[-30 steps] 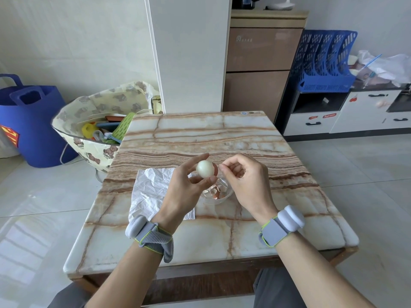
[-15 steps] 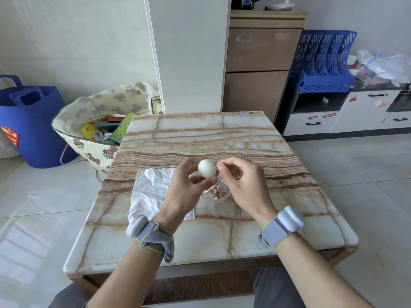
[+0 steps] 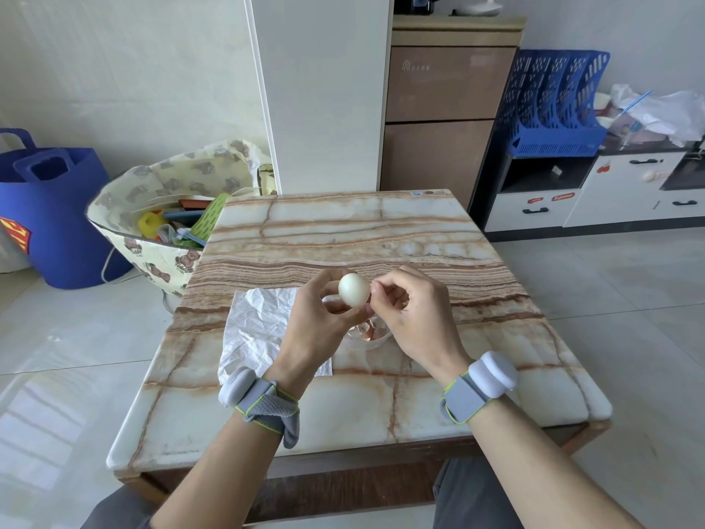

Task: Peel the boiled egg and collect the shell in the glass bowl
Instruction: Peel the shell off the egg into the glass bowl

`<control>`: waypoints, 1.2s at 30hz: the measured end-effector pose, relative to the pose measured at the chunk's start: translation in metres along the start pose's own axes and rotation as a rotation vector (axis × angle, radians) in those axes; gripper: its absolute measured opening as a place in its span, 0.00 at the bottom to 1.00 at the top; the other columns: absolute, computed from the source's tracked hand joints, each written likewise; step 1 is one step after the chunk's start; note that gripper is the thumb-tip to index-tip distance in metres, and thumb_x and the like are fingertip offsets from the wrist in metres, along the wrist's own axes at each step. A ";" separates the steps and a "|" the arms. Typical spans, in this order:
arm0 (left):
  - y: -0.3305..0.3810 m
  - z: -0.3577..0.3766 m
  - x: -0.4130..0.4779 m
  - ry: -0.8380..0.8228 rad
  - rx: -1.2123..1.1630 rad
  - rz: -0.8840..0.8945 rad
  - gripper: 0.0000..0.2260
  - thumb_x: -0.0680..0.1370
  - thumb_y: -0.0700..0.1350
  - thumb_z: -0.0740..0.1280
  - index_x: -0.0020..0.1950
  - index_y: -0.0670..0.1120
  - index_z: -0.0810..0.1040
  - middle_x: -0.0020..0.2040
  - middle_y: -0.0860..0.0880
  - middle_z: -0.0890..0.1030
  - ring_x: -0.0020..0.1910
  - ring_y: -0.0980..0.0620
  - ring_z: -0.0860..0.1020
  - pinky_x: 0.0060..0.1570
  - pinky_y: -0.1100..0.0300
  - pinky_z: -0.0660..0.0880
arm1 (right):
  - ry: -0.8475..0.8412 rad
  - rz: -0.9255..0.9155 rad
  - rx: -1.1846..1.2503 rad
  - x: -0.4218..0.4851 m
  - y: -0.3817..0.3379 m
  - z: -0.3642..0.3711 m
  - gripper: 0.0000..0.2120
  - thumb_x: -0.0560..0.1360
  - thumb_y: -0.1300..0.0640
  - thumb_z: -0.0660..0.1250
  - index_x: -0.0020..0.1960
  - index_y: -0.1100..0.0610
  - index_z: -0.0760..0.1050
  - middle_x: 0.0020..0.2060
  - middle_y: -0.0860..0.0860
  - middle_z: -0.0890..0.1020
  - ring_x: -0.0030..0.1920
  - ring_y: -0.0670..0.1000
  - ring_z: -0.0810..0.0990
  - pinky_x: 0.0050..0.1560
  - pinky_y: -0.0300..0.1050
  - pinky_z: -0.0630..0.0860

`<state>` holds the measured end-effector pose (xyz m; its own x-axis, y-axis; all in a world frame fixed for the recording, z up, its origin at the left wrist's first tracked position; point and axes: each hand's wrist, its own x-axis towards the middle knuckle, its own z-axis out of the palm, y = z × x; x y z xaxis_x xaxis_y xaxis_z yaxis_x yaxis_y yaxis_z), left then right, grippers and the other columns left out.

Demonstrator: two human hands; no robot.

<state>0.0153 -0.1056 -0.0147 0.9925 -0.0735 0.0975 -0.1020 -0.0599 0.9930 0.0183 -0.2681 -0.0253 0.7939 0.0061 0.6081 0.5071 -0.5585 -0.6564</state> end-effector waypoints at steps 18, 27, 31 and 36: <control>0.003 -0.001 -0.005 -0.033 -0.025 -0.019 0.23 0.74 0.33 0.77 0.67 0.44 0.78 0.54 0.43 0.86 0.41 0.55 0.85 0.46 0.65 0.80 | 0.044 0.076 0.007 0.000 0.003 -0.003 0.06 0.78 0.63 0.71 0.42 0.58 0.79 0.35 0.46 0.80 0.35 0.47 0.76 0.39 0.47 0.76; 0.006 -0.003 -0.008 -0.055 0.004 -0.019 0.23 0.74 0.28 0.74 0.66 0.44 0.78 0.55 0.42 0.85 0.42 0.57 0.85 0.46 0.68 0.78 | 0.088 0.113 0.015 0.004 0.000 -0.005 0.06 0.78 0.63 0.71 0.43 0.58 0.80 0.35 0.47 0.80 0.35 0.47 0.76 0.40 0.45 0.77; 0.006 -0.004 -0.009 -0.063 0.003 -0.022 0.23 0.74 0.26 0.73 0.65 0.43 0.79 0.53 0.43 0.85 0.44 0.57 0.85 0.46 0.68 0.78 | 0.115 0.099 0.014 0.004 0.000 -0.006 0.06 0.79 0.62 0.71 0.43 0.59 0.80 0.35 0.48 0.81 0.35 0.47 0.77 0.39 0.44 0.76; 0.008 -0.004 -0.010 -0.056 -0.004 -0.027 0.22 0.74 0.27 0.73 0.66 0.42 0.78 0.53 0.45 0.85 0.43 0.58 0.85 0.45 0.69 0.78 | 0.163 0.118 0.032 0.005 0.002 -0.007 0.07 0.80 0.61 0.70 0.44 0.59 0.80 0.35 0.49 0.82 0.36 0.49 0.79 0.40 0.46 0.77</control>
<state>0.0048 -0.1015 -0.0075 0.9896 -0.1277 0.0664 -0.0743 -0.0584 0.9955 0.0211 -0.2747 -0.0210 0.7851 -0.1937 0.5883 0.4262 -0.5203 -0.7401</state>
